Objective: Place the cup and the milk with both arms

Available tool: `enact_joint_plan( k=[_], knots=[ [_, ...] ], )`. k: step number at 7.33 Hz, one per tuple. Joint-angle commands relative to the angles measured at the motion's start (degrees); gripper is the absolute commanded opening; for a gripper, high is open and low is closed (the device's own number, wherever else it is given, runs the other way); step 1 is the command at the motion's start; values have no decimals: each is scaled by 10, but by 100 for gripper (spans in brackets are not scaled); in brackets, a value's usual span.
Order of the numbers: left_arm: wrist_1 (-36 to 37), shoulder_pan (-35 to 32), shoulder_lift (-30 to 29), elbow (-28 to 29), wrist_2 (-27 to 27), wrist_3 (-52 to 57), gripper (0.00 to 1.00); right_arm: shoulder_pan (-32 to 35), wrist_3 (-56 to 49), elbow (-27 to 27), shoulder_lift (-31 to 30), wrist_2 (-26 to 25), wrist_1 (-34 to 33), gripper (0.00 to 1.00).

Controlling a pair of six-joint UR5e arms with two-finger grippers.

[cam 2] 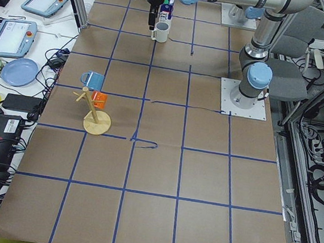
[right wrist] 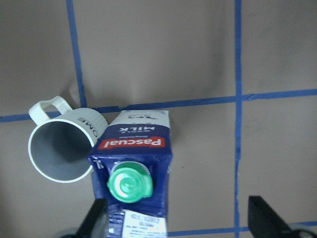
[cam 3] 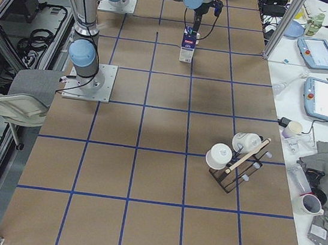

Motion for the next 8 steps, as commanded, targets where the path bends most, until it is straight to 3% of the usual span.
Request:
enact_joint_plan(
  k=[1,3,8],
  knots=[
    [0,0,0,0,2,-1,100,-61,-115,-9,-32,-25,16,100],
    [-1,-1,0,2,20,-3,100,-114,-189,-8,-68,-20,50,100],
    [-6,1,0,6,22,-6,100,-110,-119,-27,-98,-10,81,100]
  ],
)
